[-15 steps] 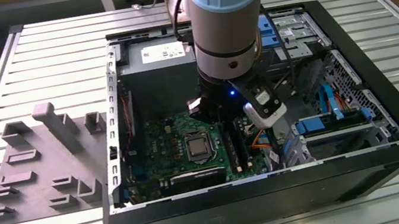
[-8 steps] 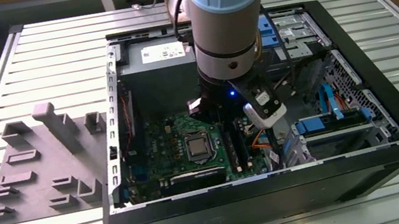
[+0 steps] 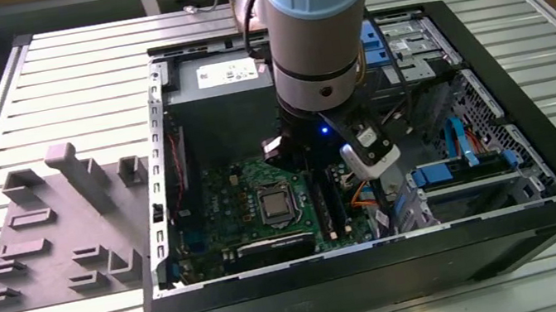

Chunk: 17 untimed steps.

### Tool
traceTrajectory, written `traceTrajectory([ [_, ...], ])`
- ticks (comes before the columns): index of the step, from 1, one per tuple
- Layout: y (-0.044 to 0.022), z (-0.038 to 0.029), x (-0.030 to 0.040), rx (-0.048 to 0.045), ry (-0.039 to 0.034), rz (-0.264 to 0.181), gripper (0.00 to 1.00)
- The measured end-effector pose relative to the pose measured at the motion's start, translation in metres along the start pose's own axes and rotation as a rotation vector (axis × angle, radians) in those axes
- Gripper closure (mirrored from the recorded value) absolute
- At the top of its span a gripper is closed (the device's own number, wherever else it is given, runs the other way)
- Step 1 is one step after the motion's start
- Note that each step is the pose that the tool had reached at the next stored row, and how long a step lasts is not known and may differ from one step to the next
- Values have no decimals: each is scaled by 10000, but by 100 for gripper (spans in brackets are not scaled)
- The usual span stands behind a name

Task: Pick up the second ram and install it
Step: 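Insert the second ram into the second slot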

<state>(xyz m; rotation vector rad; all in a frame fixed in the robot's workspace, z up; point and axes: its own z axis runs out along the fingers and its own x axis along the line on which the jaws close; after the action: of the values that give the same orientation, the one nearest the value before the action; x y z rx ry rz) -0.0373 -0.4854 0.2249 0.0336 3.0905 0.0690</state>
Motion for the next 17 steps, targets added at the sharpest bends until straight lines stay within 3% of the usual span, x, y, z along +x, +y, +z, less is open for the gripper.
traceTrajectory([
  [17, -1, 31, 1, -6, 0, 2, 89],
])
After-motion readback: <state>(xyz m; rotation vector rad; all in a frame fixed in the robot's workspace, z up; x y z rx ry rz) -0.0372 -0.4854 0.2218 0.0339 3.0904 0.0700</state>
